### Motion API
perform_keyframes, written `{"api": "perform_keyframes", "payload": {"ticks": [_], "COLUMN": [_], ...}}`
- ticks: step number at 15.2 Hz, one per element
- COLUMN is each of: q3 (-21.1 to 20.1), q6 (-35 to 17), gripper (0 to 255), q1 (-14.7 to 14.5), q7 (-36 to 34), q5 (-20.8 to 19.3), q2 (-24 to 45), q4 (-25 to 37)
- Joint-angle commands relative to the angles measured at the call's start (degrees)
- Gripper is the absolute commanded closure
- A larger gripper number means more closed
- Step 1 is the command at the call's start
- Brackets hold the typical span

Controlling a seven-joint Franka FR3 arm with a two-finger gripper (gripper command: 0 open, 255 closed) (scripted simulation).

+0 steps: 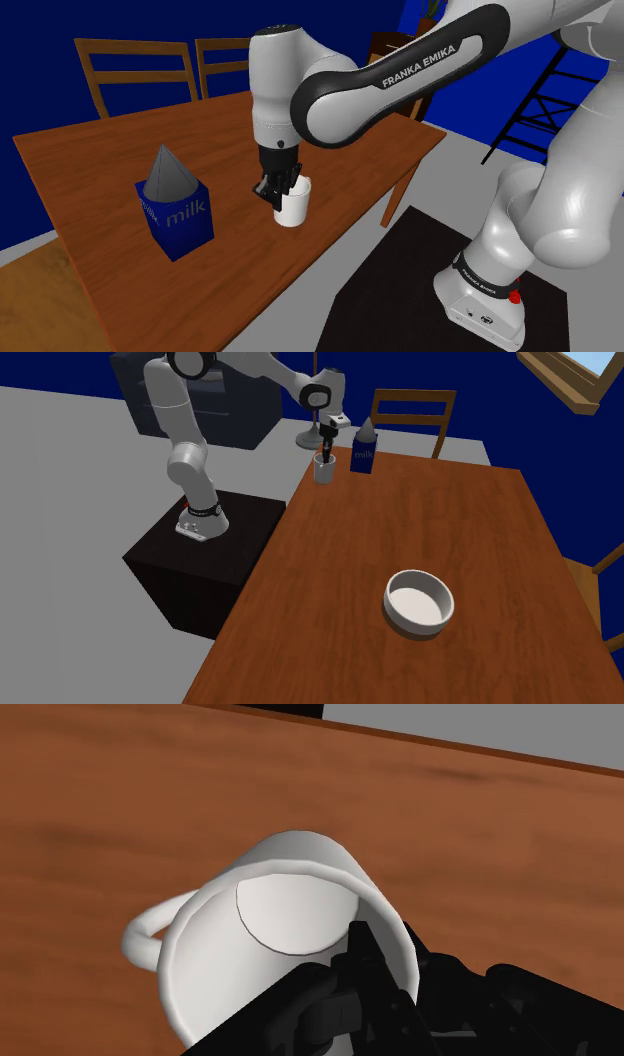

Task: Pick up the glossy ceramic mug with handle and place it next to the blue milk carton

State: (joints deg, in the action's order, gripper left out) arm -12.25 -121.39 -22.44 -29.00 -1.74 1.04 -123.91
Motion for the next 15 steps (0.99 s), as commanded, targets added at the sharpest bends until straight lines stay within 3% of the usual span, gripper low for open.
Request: {"api": "perform_keyframes", "payload": {"ticks": [1, 11, 12, 15], "q3": [-0.02, -0.01, -0.01, -0.01], "q6": [-1.62, -3.31, -3.31, -3.31], "gripper": [255, 255, 0, 0], "q1": [-0.04, -0.06, -0.06, -0.06], "q7": [-0.25, -0.48, -0.48, -0.48], "q5": [-0.28, -0.56, -0.56, -0.56], "q2": [0.99, 1.92, 1.92, 1.91], "q4": [-0.61, -1.4, -1.4, -1.41]}}
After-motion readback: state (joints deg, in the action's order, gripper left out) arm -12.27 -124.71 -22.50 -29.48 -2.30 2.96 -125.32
